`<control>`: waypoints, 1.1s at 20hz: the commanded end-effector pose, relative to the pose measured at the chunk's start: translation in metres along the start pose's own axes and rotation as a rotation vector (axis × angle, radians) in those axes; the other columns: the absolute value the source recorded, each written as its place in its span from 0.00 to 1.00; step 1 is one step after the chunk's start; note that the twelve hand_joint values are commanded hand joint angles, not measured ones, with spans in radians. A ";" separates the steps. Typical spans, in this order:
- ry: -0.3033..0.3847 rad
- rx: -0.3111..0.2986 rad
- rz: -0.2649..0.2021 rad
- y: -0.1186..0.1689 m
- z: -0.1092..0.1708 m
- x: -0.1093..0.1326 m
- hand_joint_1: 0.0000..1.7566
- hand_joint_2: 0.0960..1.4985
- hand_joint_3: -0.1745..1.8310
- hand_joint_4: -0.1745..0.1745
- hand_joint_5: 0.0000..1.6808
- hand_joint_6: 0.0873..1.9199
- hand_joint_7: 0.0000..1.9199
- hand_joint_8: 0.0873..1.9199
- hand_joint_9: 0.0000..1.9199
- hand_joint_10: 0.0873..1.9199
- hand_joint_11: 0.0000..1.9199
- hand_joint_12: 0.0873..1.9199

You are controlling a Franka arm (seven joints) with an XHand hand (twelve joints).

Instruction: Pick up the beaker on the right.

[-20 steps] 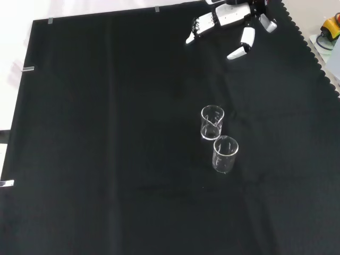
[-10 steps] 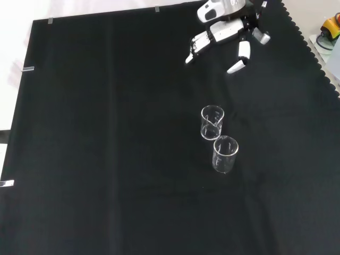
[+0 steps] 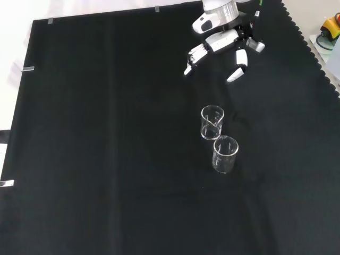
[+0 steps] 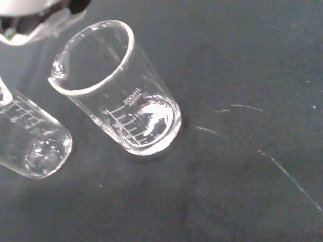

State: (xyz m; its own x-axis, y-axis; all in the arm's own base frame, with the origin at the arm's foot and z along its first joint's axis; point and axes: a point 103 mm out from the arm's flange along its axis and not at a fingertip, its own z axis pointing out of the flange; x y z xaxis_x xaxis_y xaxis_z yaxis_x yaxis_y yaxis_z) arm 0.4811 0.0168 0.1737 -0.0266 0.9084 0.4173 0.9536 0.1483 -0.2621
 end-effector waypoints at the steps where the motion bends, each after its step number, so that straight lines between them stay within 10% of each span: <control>1: 0.059 -0.006 -0.065 0.005 0.015 -0.004 0.43 0.21 0.62 0.32 0.15 0.00 0.08 0.30 0.10 0.33 0.00 0.53; 22: 0.276 0.028 -0.240 0.030 0.053 -0.026 0.44 0.19 0.61 0.37 0.14 0.00 0.07 0.29 0.11 0.33 0.00 0.53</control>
State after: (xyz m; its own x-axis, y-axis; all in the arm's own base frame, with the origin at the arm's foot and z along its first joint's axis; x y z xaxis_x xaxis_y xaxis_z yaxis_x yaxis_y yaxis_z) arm 0.4899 0.0131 0.1188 -0.1479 0.7514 0.6430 0.9292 0.3283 -0.1699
